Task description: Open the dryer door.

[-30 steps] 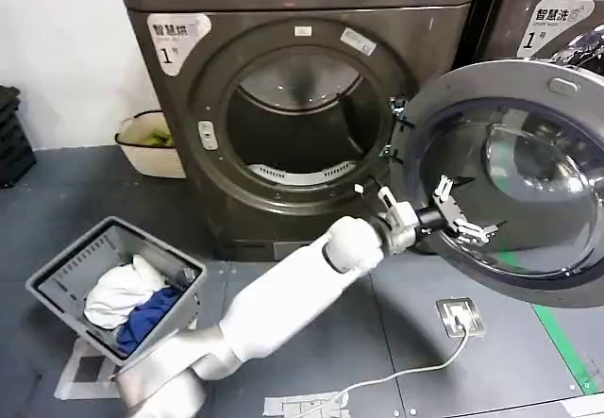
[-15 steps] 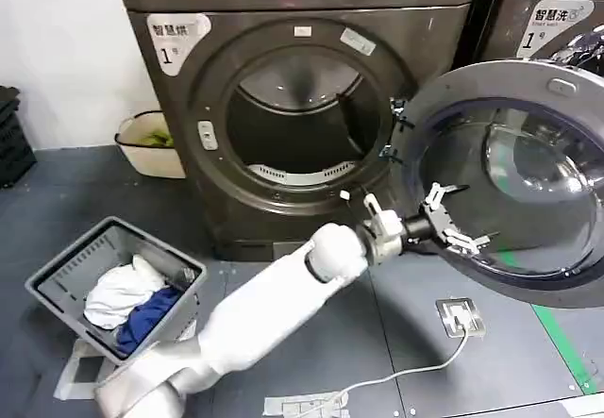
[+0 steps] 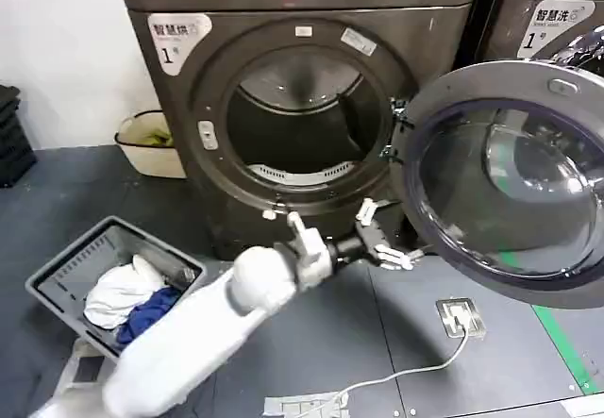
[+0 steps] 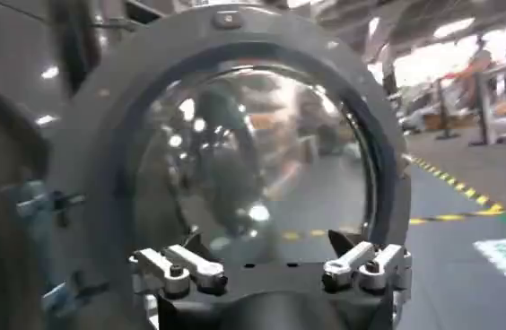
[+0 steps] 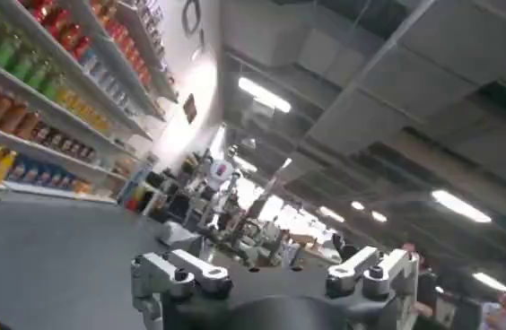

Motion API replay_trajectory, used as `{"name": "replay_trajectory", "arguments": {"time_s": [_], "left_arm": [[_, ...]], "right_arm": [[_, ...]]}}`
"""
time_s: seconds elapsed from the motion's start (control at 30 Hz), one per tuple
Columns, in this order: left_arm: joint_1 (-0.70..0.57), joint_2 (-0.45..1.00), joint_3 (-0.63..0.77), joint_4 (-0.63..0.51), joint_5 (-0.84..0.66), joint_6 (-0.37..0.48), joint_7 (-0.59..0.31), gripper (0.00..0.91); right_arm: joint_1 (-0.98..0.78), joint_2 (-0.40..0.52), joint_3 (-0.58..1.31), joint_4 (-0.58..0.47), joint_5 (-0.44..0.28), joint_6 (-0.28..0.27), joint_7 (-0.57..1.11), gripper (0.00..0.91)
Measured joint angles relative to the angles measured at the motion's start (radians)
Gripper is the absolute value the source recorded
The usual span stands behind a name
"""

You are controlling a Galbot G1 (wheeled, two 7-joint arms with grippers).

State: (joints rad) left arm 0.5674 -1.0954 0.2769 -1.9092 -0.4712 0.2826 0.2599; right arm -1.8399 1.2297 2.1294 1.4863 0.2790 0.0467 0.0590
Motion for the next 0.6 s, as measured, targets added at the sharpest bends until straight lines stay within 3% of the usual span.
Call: {"name": "replay_trajectory", "arguments": {"time_s": [0.33, 0.6], "left_arm": [[0.175, 0.282, -0.216, -0.195, -0.206, 0.168, -0.220, 0.907], [0.347, 0.417, -0.451, -0.211, -0.341, 0.284, -0.397, 0.907]], "right_arm": [[0.013, -0.012, -0.016, 0.017, 0.000, 0.001, 0.000, 0.907], [0.033, -0.014, -0.042, 0.023, -0.002, 0.007, -0.003, 0.907]]}}
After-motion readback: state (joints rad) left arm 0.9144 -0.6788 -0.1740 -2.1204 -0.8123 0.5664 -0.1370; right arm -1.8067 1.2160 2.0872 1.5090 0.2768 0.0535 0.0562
